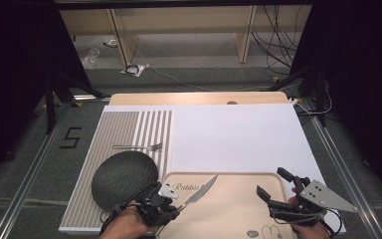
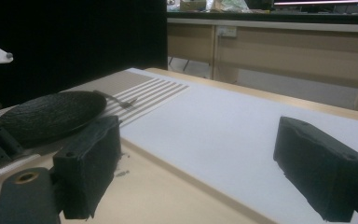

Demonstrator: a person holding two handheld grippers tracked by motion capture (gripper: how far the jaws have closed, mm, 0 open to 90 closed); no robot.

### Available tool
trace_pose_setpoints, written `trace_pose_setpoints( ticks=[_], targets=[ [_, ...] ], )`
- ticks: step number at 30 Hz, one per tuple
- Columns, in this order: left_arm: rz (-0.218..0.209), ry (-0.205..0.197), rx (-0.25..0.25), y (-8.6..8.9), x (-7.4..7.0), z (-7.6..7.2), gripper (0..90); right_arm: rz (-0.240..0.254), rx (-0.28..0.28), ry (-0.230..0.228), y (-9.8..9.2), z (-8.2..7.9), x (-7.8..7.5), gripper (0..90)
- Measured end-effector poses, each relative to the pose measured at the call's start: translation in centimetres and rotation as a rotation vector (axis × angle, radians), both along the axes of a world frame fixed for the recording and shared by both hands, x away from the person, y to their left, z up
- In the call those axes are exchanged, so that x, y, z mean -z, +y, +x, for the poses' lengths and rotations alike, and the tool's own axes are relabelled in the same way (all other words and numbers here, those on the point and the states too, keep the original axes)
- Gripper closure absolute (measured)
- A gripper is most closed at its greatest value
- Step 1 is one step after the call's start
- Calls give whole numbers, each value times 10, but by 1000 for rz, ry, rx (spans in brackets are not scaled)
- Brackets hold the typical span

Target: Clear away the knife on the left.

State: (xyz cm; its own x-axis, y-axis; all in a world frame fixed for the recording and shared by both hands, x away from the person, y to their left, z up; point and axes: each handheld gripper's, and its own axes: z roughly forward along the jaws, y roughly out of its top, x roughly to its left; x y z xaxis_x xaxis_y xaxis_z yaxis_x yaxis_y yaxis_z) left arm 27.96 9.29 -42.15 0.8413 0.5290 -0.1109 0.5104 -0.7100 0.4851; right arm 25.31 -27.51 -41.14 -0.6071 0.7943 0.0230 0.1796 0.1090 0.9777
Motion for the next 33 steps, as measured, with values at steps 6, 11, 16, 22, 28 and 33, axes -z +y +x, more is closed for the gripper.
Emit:
trace_pose_setpoints(
  ticks=[6,11,16,22,28,33],
  targets=[
    [18,19,24,-9,5,-1,791,0,0,1,0,0,0,158],
    [32,38,40,-15,7,-3,792,1,-1,0,0,0,0,158],
    [70,64,68,-24,16,-4,792,0,-2,-3,0,0,0,158],
    [94,92,83,-31,24,-6,792,-1,-3,-3,0,0,0,158],
    [125,121,107,-35,30,-7,792,-4,-2,-3,1,0,0,158],
    [146,137,114,-39,34,-8,792,-8,-3,-1,1,0,0,158]
  ],
)
